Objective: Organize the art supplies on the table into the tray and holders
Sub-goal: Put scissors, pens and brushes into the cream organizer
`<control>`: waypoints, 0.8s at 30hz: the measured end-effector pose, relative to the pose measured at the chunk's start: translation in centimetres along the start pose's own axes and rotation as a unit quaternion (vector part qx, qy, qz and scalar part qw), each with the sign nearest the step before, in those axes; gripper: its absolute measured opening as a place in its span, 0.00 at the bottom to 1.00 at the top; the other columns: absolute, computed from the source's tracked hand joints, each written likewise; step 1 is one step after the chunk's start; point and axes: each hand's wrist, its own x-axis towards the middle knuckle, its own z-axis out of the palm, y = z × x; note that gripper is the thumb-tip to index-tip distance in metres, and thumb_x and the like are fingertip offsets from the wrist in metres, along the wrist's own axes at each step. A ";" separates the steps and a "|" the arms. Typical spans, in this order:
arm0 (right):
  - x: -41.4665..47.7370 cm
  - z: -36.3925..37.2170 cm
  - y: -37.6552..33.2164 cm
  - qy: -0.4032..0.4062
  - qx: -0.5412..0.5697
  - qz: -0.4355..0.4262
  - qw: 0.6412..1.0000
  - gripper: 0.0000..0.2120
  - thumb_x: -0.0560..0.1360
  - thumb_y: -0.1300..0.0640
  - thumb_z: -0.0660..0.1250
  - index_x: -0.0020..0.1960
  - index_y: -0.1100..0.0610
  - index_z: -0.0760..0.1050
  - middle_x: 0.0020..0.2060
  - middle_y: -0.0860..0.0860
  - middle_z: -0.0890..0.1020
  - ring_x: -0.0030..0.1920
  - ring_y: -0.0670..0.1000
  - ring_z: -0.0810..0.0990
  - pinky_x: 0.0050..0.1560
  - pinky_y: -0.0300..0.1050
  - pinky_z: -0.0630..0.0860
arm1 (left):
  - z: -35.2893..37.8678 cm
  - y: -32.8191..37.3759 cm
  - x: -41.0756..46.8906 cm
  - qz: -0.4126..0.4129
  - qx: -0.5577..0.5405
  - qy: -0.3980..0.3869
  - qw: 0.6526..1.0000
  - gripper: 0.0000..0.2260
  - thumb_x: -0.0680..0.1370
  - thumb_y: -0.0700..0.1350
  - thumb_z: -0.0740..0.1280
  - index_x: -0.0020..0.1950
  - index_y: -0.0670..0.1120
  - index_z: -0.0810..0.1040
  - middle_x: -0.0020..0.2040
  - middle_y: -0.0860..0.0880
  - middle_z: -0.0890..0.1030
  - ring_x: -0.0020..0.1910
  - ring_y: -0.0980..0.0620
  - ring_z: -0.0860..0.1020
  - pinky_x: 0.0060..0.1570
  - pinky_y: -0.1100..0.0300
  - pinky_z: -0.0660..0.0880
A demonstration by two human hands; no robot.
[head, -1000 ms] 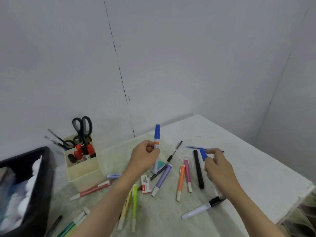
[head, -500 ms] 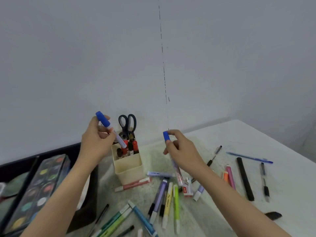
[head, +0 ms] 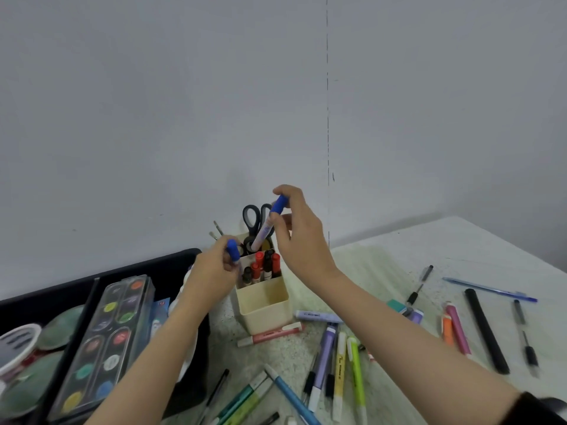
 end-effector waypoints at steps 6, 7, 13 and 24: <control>-0.6 1.6 1.3 -0.173 -0.123 -0.049 0.976 0.12 0.79 0.63 0.57 0.62 0.55 0.69 0.37 0.45 0.75 0.33 0.38 0.72 0.35 0.31 0.65 | -0.1 -1.0 0.4 -0.001 0.043 -0.072 0.996 0.07 0.70 0.42 0.70 0.43 0.54 0.77 0.41 0.56 0.79 0.47 0.53 0.78 0.48 0.58 0.74; -0.7 1.8 1.5 -0.190 -0.142 -0.053 0.970 0.13 0.79 0.63 0.57 0.62 0.55 0.69 0.40 0.48 0.77 0.35 0.40 0.72 0.37 0.34 0.68 | -0.2 -1.4 0.4 -0.004 0.035 -0.077 0.996 0.08 0.69 0.45 0.71 0.42 0.57 0.76 0.42 0.58 0.79 0.48 0.54 0.77 0.50 0.57 0.74; -0.1 2.7 2.7 -0.192 -0.253 -0.134 0.939 0.11 0.74 0.64 0.63 0.54 0.59 0.78 0.39 0.53 0.83 0.39 0.56 0.78 0.42 0.51 0.73 | -0.4 -1.9 -0.6 0.073 -0.104 -0.014 0.992 0.14 0.69 0.38 0.74 0.51 0.50 0.79 0.45 0.52 0.82 0.45 0.58 0.80 0.45 0.67 0.76; -1.0 3.1 4.5 -0.209 -0.315 -0.084 0.922 0.20 0.77 0.54 0.53 0.66 0.52 0.73 0.64 0.53 0.75 0.63 0.55 0.70 0.61 0.51 0.62 | 0.5 -1.1 0.2 0.033 -0.120 0.048 0.991 0.09 0.70 0.33 0.72 0.41 0.44 0.76 0.37 0.52 0.80 0.35 0.66 0.79 0.36 0.74 0.73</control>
